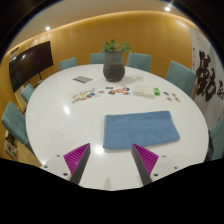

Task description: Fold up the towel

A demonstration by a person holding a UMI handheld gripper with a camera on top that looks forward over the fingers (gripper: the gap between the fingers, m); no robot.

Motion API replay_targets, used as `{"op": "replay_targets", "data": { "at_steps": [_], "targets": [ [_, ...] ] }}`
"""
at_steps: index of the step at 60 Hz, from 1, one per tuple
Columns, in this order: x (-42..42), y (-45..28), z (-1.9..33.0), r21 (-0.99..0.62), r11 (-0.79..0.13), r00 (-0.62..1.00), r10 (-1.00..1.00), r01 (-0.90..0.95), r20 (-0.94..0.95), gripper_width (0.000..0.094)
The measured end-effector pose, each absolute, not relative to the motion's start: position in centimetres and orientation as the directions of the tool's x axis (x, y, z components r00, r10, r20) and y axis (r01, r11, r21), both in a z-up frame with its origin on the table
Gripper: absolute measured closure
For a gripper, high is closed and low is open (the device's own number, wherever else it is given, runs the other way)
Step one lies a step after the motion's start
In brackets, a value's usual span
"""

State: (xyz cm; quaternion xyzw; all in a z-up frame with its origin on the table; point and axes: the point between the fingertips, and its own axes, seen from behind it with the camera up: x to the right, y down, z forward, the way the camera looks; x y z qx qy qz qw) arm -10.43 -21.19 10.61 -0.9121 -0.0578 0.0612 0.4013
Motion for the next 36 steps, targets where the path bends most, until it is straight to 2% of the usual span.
{"op": "replay_targets", "data": {
  "at_steps": [14,25,28,36],
  "targets": [
    [-13.9,-10.3,3.5,-0.711,-0.696,0.989,0.146,0.101,-0.002,0.0116],
    [-14.1,-7.3,-1.3,-0.654,-0.745,0.989,0.142,0.133,0.039,0.0247],
    [-13.7,-6.5,-1.0,-0.677,-0.714,0.983,0.16,0.177,0.089,0.0347],
    [-12.7,-5.5,-1.2,-0.684,-0.677,0.962,0.189,0.273,0.197,0.0785]
  ]
}}
